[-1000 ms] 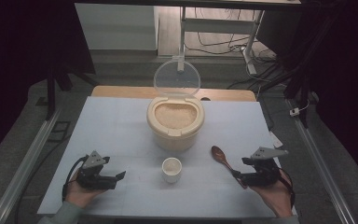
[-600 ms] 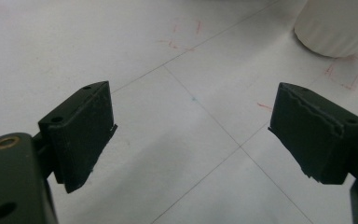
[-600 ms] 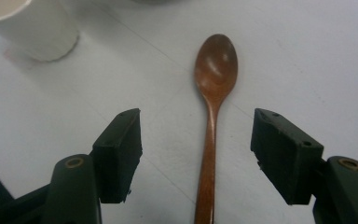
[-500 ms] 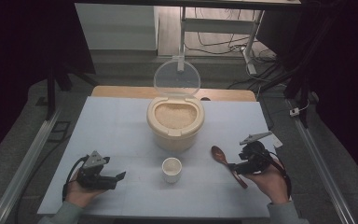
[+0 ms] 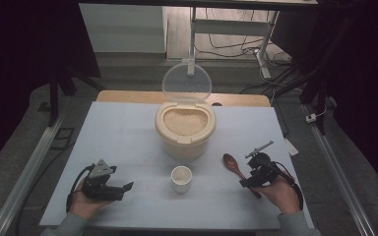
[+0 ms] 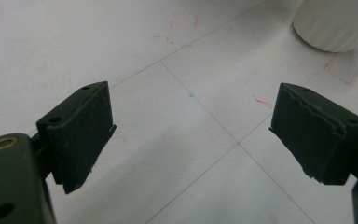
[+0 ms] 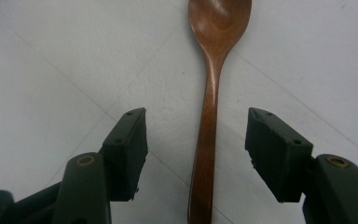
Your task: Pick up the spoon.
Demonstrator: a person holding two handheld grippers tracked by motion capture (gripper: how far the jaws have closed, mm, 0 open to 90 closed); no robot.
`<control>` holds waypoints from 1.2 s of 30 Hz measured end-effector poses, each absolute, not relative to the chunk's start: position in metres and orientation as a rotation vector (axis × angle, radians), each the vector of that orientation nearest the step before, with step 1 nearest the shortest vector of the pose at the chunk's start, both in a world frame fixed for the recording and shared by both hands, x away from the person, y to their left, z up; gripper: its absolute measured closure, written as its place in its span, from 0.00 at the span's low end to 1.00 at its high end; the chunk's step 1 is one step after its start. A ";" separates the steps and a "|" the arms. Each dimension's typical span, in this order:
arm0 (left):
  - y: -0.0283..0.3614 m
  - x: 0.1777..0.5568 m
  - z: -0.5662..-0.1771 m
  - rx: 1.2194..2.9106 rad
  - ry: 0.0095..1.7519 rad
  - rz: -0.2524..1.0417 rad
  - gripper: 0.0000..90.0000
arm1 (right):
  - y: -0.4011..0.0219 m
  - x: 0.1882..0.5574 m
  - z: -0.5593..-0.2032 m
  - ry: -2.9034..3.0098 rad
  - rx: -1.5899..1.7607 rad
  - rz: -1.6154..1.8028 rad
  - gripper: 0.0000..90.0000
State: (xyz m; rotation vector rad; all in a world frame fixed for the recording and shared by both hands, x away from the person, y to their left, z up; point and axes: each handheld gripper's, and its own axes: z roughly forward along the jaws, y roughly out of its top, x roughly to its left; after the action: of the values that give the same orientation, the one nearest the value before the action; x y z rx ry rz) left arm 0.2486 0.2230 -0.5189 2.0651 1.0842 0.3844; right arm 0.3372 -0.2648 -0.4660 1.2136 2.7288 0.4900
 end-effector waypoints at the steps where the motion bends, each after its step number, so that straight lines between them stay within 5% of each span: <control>1: 0.223 0.249 -0.519 2.064 1.085 0.384 0.14 | -0.265 0.337 -0.466 2.729 1.214 0.490 0.46; 10: 0.222 0.249 -0.520 2.076 1.084 0.380 0.14 | -0.270 0.339 -0.483 2.744 1.242 0.400 0.53; 28: 0.219 0.249 -0.524 2.110 1.081 0.374 0.14 | -0.257 0.338 -0.491 2.685 1.246 0.315 0.87; 36: 0.220 0.249 -0.525 2.116 1.080 0.374 0.14 | -0.258 0.337 -0.491 2.682 1.241 0.340 0.88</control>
State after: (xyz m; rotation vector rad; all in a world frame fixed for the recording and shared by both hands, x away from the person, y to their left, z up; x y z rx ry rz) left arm 0.2493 0.2197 -0.5249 2.1157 1.0798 0.3738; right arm 0.3369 -0.2582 -0.4906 1.2411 2.6819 0.3401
